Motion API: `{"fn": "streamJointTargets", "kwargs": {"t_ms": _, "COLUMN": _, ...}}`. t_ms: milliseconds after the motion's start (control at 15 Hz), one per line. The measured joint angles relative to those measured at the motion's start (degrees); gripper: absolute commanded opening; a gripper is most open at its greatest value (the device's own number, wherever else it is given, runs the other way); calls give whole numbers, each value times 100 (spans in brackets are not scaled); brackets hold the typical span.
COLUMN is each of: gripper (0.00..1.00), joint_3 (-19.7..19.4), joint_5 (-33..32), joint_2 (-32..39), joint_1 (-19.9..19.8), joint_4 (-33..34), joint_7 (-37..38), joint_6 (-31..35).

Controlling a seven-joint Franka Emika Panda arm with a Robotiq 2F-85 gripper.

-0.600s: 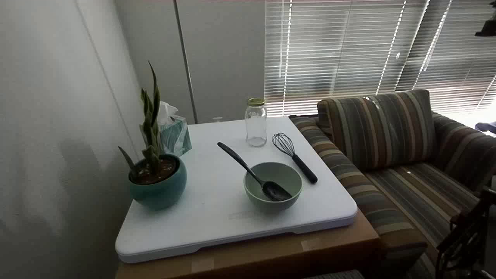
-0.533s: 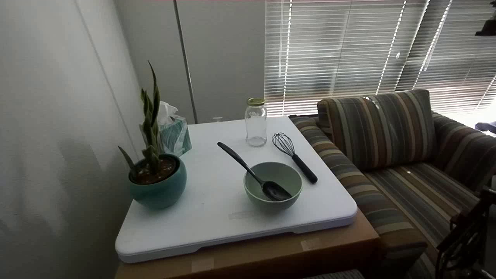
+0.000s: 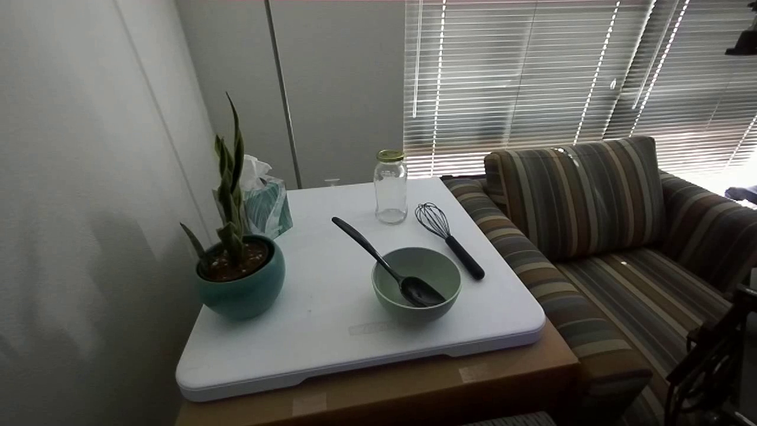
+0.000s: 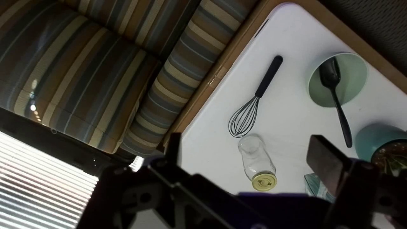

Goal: Take the lid off the jar and put it on the tray

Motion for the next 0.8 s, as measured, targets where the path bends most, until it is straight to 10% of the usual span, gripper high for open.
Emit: {"fn": "streamJointTargets", "kwargs": {"t_ms": 800, "gripper": 100, "joint_3": 434, "joint_5": 1211, "joint_2": 1120, "joint_1": 435, "joint_4": -103, "joint_7": 78, "joint_6": 1363}}
